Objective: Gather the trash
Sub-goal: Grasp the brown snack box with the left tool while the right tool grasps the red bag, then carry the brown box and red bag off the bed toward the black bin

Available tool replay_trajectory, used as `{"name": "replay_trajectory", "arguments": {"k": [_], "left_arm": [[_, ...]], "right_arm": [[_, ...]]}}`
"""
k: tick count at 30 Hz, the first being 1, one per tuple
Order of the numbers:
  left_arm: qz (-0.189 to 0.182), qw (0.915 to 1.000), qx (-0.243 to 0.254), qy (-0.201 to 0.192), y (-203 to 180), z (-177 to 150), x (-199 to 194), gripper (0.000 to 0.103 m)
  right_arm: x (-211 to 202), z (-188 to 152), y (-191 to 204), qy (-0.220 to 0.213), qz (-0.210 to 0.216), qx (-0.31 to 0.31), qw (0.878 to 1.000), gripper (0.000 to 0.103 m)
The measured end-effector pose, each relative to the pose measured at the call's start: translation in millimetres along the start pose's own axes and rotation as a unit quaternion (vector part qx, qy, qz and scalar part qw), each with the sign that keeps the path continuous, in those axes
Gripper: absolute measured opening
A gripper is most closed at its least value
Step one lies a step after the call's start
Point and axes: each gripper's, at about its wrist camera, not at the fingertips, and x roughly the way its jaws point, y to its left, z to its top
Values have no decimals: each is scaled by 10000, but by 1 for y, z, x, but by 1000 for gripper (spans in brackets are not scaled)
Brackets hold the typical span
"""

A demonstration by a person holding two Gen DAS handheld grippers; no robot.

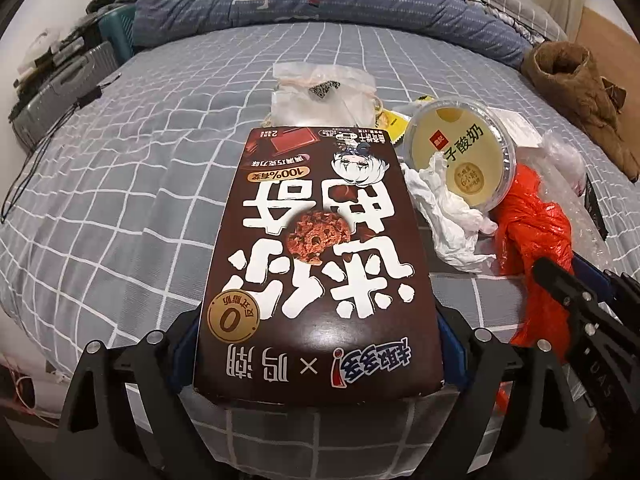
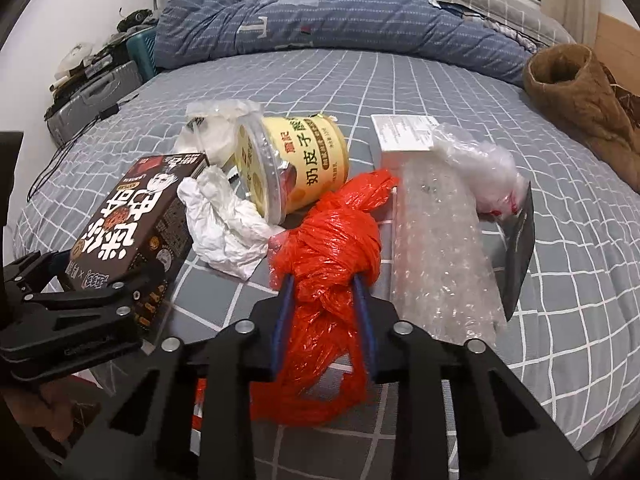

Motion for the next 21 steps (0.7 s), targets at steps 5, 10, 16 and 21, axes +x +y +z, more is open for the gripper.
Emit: {"name": "replay_trajectory", "arguments": {"k": [5, 10, 16, 21], "left_arm": [[-1, 9999, 35, -103, 0, 0, 1, 89], [-15, 9998, 69, -205, -2, -3, -8, 89], [-110, 9995, 56, -286, -1, -7, -16, 89], [-157, 9992, 67, -370, 3, -9, -24, 89]], "right_arm": [[-9, 2, -4, -118, -18, 82, 9999, 26], [-22, 5, -1, -268, -101, 43, 9996, 26], [-35, 5, 1, -362, -258, -11, 9990, 26], [-47, 4, 2, -468, -305, -20, 9984, 26]]}}
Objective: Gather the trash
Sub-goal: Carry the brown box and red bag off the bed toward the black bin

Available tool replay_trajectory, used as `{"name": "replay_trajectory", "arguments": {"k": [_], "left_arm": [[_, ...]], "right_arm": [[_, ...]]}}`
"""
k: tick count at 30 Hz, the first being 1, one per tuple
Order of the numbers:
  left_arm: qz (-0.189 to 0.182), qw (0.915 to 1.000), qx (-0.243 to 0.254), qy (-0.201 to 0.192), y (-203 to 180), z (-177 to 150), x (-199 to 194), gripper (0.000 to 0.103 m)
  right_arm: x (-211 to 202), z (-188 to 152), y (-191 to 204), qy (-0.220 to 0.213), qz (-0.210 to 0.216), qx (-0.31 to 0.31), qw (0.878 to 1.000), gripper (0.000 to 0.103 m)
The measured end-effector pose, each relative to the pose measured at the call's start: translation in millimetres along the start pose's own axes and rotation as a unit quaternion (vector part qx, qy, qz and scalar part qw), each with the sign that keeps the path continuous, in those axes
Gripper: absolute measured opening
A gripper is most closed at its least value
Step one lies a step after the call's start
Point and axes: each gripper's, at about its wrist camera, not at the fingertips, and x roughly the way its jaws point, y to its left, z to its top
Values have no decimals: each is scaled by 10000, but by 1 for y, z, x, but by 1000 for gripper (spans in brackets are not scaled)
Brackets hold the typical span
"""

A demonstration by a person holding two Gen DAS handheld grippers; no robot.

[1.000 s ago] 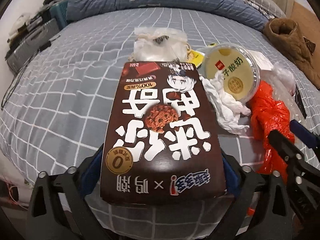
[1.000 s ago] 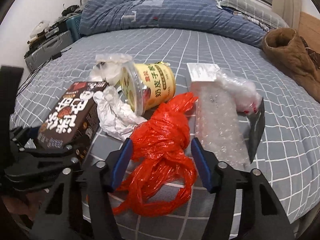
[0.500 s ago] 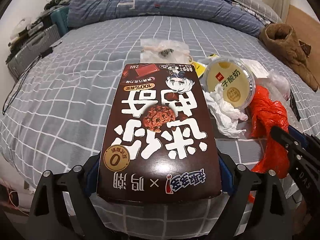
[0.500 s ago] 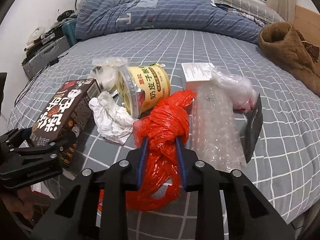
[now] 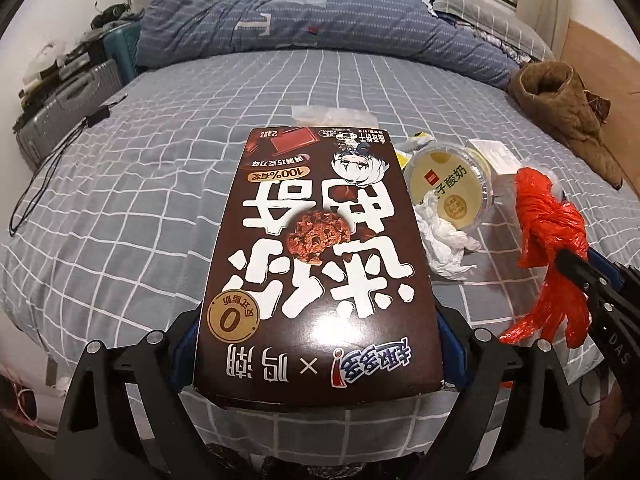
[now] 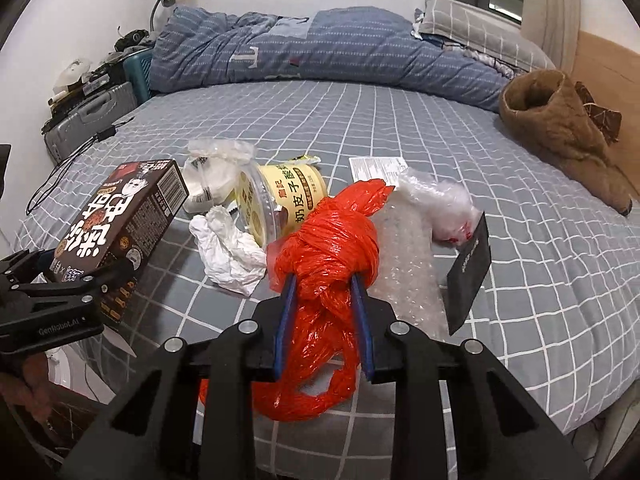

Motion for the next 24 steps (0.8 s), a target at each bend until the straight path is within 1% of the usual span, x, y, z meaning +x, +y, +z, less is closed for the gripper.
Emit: {"name": "replay_trajectory", "arguments": {"k": [6, 18, 24], "left_arm": [[6, 9999, 78, -92, 2, 0, -14, 89], [-48, 9994, 63, -322, 11, -6, -40, 89], [-127, 9993, 40, -350, 11, -14, -54, 89]], "right_arm": [[-11, 0, 2, -57, -46, 1, 10000, 26], [-36, -3, 10, -142, -96, 12, 9999, 26], [-50, -9, 15, -201, -110, 0, 9997, 26]]}}
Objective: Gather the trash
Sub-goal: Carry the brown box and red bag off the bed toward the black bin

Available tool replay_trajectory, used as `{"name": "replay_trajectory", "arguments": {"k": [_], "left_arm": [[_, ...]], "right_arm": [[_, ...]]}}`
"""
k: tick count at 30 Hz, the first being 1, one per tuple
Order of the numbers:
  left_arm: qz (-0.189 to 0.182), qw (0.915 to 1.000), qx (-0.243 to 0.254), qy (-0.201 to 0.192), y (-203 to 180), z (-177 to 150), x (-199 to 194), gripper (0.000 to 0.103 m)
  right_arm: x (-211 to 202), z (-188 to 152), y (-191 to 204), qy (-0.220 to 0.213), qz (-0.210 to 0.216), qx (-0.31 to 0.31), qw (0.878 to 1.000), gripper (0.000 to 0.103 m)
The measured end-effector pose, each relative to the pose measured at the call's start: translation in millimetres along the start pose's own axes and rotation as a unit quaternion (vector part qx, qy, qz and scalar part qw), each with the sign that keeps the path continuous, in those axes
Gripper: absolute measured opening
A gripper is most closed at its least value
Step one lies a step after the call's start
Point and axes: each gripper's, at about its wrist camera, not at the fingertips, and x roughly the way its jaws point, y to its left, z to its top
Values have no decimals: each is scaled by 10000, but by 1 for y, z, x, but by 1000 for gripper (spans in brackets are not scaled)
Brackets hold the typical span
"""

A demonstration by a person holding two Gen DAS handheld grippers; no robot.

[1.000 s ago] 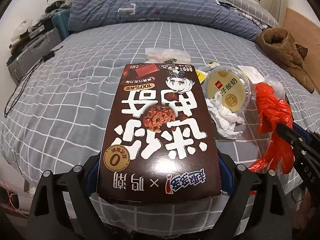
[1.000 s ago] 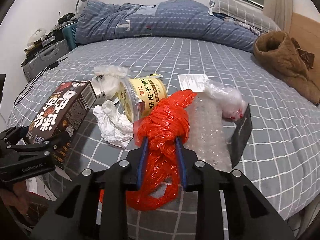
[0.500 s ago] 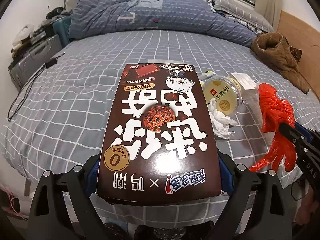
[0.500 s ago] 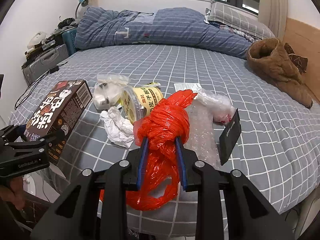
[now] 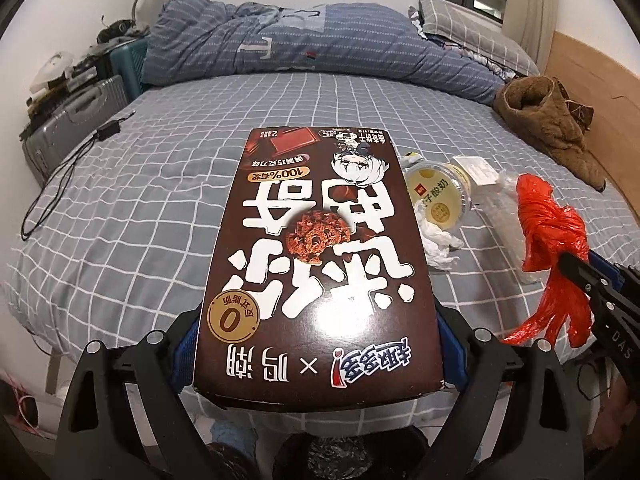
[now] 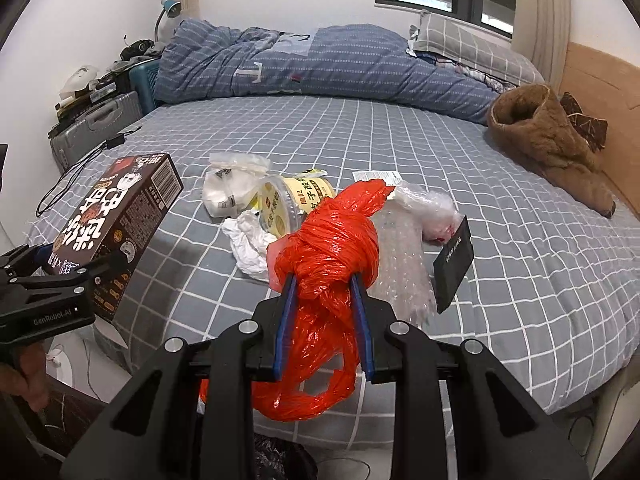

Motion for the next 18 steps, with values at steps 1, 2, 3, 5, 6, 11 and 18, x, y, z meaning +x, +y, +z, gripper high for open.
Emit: {"name": "replay_trajectory", "arguments": {"k": [1, 2, 3, 5, 6, 11, 18], "left_arm": [[-5, 10000, 7, -8, 1, -1, -2, 89], [-12, 10000, 26, -24, -1, -3, -5, 89], [-13, 10000, 35, -29, 0, -5, -7, 89], [-34, 10000, 30, -38, 1, -9, -11, 89], [-50, 10000, 21, -37, 3, -11, -13, 89], [-83, 9999, 5, -60, 5, -20, -21, 89], [-145, 9998, 0, -105, 6, -35, -34, 89]], "right_arm": [[-2, -1, 1, -5, 6, 3, 10000, 26], [-5, -2, 2, -9, 12, -3, 10000, 26], [-6, -3, 3, -14, 15, -10, 10000, 26], [-12, -6, 4, -36, 24, 1, 10000, 26], [-14, -8, 5, -44, 31, 13, 10000, 26], [-25, -16, 6, -52, 51, 80, 9999, 26], [-41, -24, 8, -97, 41, 181, 9998, 26]]}}
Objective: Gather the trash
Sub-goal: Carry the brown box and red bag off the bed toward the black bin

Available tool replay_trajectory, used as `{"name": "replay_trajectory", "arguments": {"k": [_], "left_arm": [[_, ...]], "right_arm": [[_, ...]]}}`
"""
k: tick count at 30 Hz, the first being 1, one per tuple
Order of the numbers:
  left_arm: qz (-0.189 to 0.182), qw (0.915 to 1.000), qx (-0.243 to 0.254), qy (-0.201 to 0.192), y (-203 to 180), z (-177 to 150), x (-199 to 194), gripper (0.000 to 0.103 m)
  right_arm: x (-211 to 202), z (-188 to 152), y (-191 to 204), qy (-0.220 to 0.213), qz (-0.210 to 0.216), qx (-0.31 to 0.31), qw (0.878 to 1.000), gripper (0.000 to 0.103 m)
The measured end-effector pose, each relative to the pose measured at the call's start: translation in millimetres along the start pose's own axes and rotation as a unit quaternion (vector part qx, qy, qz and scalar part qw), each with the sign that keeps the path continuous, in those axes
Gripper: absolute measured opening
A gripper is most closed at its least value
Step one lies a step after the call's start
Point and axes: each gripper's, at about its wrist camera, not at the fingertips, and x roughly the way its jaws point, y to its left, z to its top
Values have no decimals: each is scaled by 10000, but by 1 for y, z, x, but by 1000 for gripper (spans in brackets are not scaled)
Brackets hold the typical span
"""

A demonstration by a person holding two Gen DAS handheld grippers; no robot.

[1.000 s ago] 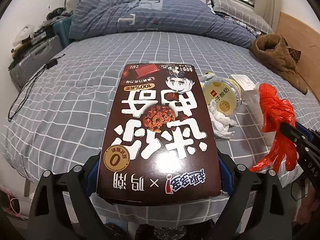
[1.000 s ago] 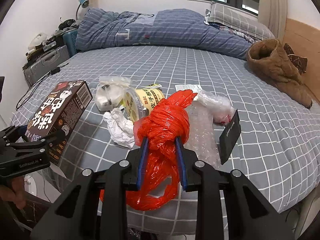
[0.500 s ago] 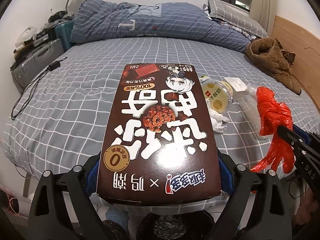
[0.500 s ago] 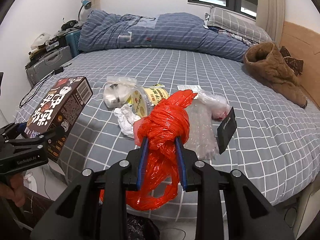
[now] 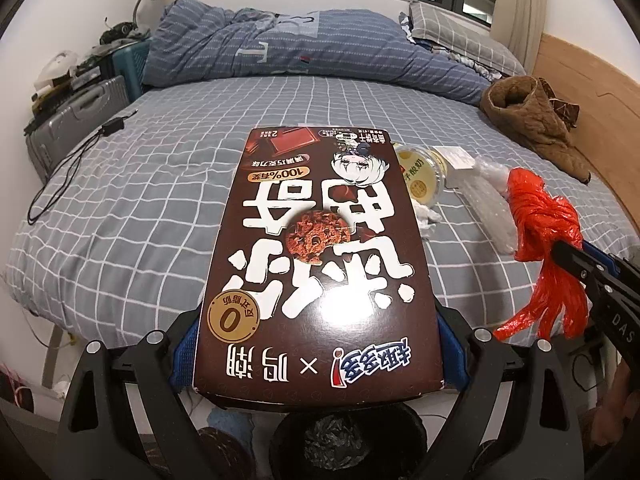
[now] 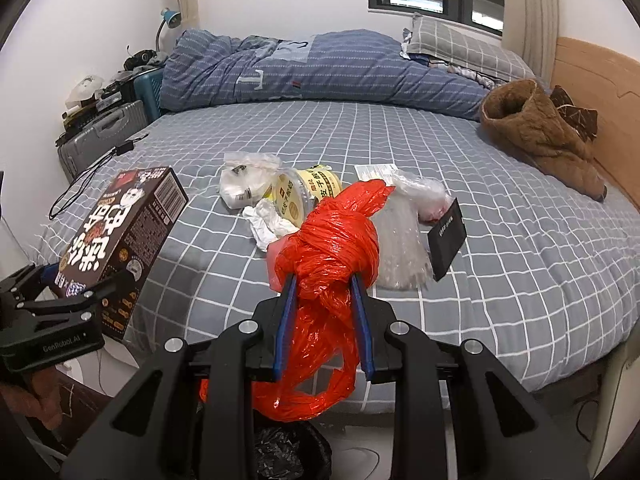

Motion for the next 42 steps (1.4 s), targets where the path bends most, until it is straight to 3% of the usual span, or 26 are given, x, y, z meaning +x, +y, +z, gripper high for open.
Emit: {"name": "replay_trajectory", "arguments": {"k": [20, 42], "left_arm": [[-113, 9999, 42, -114, -5, -35, -35, 89], [-51, 9998, 72, 154, -1, -89, -54, 89]], "right_arm": [[-41, -28, 13, -37, 86, 15, 10000, 26], [-64, -74, 28, 208, 132, 23, 9997, 26]]}}
